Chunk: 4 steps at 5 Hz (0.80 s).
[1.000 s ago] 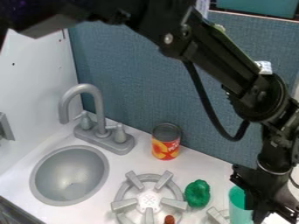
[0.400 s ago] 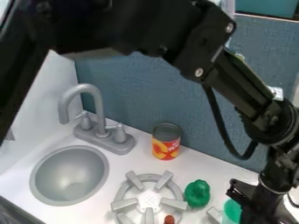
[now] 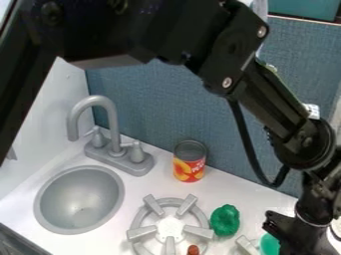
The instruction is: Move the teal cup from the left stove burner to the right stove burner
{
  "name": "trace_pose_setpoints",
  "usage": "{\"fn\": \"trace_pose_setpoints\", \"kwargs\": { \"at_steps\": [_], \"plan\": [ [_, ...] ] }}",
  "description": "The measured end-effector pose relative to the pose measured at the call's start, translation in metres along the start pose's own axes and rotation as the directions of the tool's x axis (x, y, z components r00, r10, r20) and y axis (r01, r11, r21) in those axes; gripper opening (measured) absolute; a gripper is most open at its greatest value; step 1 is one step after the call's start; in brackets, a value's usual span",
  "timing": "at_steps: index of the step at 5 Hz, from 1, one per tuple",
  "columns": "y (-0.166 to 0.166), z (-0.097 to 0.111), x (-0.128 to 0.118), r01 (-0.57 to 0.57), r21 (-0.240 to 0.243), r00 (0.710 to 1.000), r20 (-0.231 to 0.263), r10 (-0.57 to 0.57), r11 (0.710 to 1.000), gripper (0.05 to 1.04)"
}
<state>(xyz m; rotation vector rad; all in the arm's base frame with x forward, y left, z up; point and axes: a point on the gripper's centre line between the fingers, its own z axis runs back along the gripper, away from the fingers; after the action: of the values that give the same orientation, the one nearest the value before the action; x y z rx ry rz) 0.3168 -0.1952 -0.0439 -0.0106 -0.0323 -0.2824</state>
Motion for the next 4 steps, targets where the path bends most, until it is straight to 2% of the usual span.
{"fn": "trace_pose_setpoints", "kwargs": {
  "at_steps": [1, 2, 3, 4],
  "plan": [
    [0.000, -0.001, 0.000, 0.006, -0.005, 1.000, 0.008, -0.005, 1.000, 0.092],
    [0.001, -0.006, -0.002, -0.004, 0.006, 1.000, -0.013, 0.004, 1.000, 0.128],
    [0.007, -0.006, -0.005, -0.033, 0.046, 0.999, -0.033, 0.034, 0.998, 0.324],
    [0.006, -0.008, -0.014, -0.017, 0.024, 0.999, -0.046, 0.018, 1.000, 0.583]
  ]
}}
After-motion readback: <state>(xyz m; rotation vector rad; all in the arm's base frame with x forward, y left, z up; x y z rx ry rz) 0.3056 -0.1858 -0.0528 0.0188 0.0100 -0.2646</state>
